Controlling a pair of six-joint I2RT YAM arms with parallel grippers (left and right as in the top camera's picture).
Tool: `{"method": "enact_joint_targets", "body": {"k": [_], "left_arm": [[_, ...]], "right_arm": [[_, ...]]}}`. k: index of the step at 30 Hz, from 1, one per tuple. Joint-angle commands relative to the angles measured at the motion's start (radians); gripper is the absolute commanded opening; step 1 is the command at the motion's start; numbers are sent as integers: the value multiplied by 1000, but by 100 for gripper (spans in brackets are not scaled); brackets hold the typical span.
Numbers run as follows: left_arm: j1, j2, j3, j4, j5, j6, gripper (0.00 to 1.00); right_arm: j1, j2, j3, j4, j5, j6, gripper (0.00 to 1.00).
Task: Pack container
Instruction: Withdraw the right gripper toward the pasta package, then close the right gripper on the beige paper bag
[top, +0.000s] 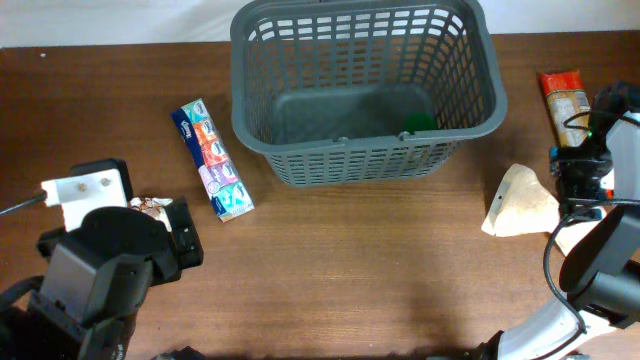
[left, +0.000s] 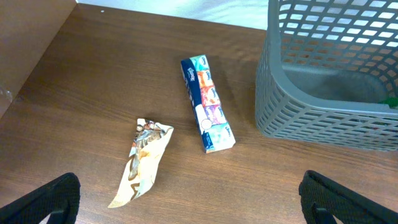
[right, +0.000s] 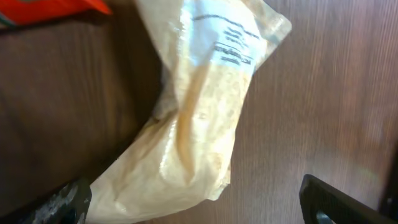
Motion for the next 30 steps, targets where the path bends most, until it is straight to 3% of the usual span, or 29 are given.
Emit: {"method": "enact_joint_targets", "body": {"k": [1,8,14,30], "left_arm": [[3,2,0,0,0,15,100],[3,2,0,0,0,15,99],[3,2,0,0,0,15,100],[3,2,0,0,0,15,100]], "right_arm": [[-3,-24,-47,17,-6,45,99],[-3,-24,-204,188,-9,38,99],[-3,-24,-223,257,-11,39,99],[-3,-1,-226,288,-20,91,99]]}}
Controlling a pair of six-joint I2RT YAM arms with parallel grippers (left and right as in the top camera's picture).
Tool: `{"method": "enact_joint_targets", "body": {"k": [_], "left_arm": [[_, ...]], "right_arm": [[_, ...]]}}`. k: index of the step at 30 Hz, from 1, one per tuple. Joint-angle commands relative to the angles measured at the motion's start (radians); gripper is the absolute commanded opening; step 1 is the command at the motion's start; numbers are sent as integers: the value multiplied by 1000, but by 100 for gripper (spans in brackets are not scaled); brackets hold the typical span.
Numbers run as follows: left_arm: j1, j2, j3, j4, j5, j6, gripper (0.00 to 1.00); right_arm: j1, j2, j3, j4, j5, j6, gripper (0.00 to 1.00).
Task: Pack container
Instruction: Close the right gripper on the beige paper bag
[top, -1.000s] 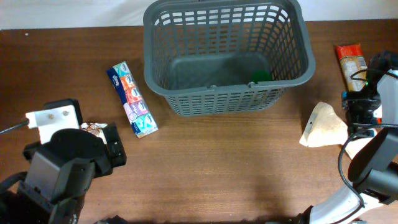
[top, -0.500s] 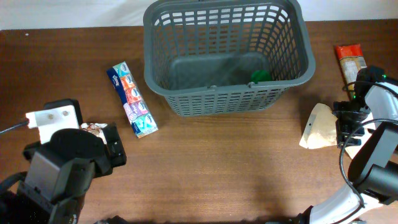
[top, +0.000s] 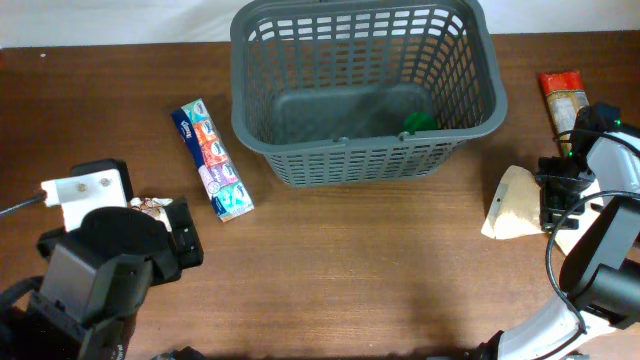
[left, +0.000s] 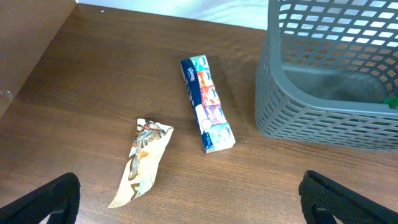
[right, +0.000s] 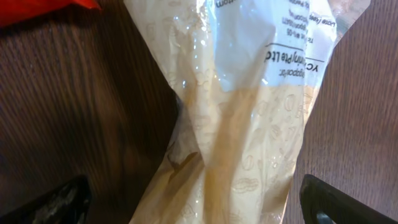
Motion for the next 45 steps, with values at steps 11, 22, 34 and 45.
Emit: {"method": "enact_joint_targets", "body": {"k": [11,22,34,45], "left_arm": [[3,2,0,0,1,15,100],[3,2,0,-1,1,15,100],[3,2,0,0,1,15,99],[3,2,0,0,1,15,100]], "right_arm": [[-3,43,-11,-4,-2,18,99],[-3,81,-11,-4,15,18,99],[-8,96,-74,23,74,18,99],[-8,96,-80,18,58,18,67]]}}
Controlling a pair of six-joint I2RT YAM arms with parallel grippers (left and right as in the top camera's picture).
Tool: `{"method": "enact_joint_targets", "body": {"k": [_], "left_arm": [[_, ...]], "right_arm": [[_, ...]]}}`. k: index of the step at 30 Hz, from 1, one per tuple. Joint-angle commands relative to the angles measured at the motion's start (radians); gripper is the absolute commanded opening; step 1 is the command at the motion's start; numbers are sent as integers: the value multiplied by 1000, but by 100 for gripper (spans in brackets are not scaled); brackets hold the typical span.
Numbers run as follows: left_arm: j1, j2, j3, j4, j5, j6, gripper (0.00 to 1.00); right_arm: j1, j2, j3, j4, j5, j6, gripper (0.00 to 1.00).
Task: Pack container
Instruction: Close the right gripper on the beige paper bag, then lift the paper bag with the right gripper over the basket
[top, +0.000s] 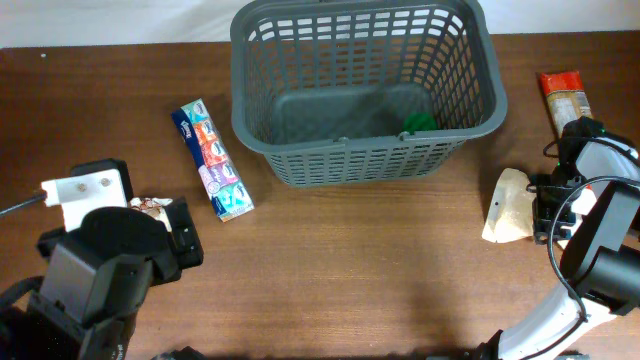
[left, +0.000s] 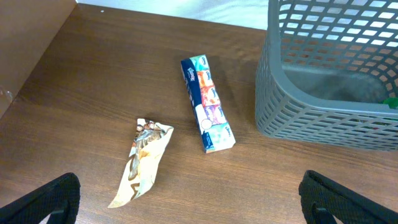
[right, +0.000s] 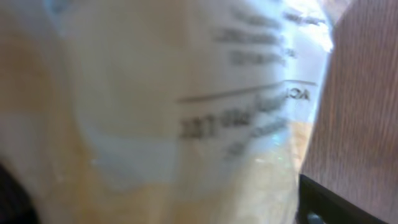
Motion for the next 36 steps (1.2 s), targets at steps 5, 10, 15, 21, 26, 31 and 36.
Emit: {"method": "enact_joint_targets", "body": {"k": [5,10,15,21,26,31,36], "left_arm": [[3,2,0,0,1,15,100],[3,2,0,0,1,15,100],[3,2,0,0,1,15,100],[3,2,0,0,1,15,100],[3,2,0,0,1,15,100],[3,2,0,0,1,15,100],[3,2,0,0,1,15,100]], "right_arm": [[-7,19,-22,-5,-18,11,30],[-7,18,-22,-5,-50,10,30],[-20,17,60,24,-127,-185,4],[-29,-10,302,-16,-187,-418,4],[-26,-22,622,-87,-240,-657,4],[-26,-23,991,-80,-520,-927,3],[13,-23,1289,-27,-744,-985,4]]}}
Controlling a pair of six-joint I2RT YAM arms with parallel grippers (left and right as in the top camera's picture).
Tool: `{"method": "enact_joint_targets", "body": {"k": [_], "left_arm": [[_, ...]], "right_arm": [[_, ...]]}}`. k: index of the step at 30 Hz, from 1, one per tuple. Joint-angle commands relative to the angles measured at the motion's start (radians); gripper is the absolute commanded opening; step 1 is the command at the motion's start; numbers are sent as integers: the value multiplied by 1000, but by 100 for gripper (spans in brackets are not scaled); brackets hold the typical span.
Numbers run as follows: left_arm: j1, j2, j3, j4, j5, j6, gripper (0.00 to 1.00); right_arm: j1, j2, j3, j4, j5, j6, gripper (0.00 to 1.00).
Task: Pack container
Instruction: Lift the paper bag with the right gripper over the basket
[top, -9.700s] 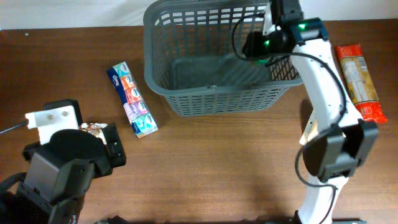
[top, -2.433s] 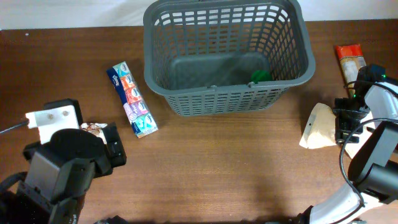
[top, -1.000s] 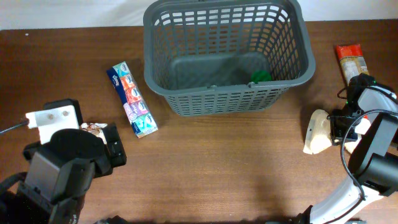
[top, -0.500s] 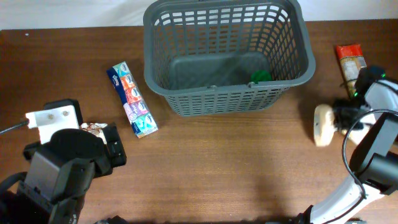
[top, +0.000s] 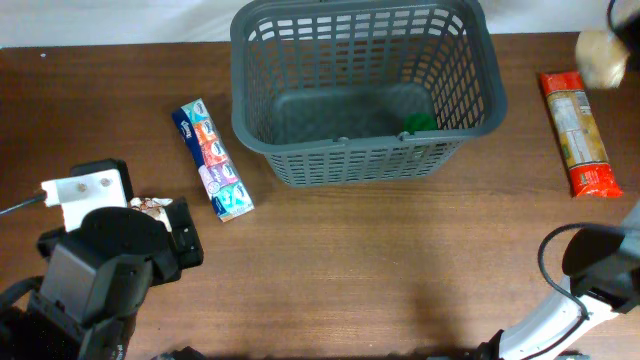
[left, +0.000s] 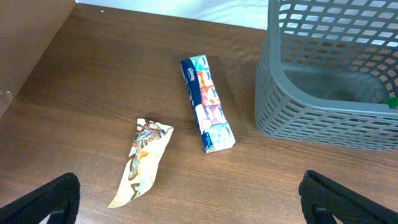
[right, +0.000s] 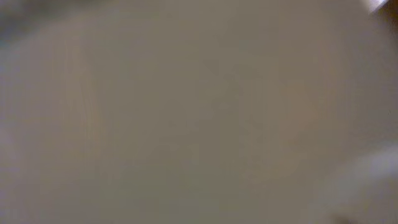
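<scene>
The grey mesh basket (top: 365, 160) stands at the back middle with a small green item (top: 419, 122) inside. A cream plastic bag (top: 603, 55) hangs blurred at the top right corner, off the table. The same bag (right: 199, 112) fills the right wrist view, hiding my right gripper's fingers, which are shut on it. A colourful tissue pack (left: 207, 104) and a crumpled snack wrapper (left: 143, 163) lie left of the basket. My left gripper (left: 199, 205) is open, near the table's front left.
An orange pasta packet (top: 575, 118) lies on the table right of the basket. My left arm's bulk (top: 100, 270) covers the front left corner. The right arm's base (top: 600, 270) stands at the right edge.
The cream bag has left the table beside the pasta packet and is now up at the top right corner with my right gripper. The left arm has not moved.
My right gripper first hovered over the cream bag at the right edge. It then stood lower and closer, the bag filling more of its view. Then it was pressed onto the bag. Now the bag is held off the table. The left side stayed unchanged.
</scene>
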Motion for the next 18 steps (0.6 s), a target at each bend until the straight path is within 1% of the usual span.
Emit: {"method": "enact_joint_targets", "body": {"k": [1,3,5,7,9,11,12,14,16,18], "left_arm": [[3,2,0,0,1,15,100],[3,2,0,0,1,15,100],[3,2,0,0,1,15,100],[3,2,0,0,1,15,100],[3,2,0,0,1,15,100],[3,2,0,0,1,15,100],[3,2,0,0,1,15,100],[3,2,0,0,1,15,100],[3,2,0,0,1,15,100],[3,2,0,0,1,15,100]], "right_arm": [[51,-41,188,28,-225,-119,4],[96,-41,240,31,-254,-140,4],[152,-41,258,31,-308,-196,4],[232,-40,258,22,-369,-291,4],[322,-35,255,-13,-365,-409,4],[424,-32,246,-66,-287,-532,4],[474,-29,241,-94,-201,-565,4],[571,-16,230,-134,-3,-568,4],[616,-4,203,-135,34,-568,4],[627,3,176,-131,34,-569,4]]}}
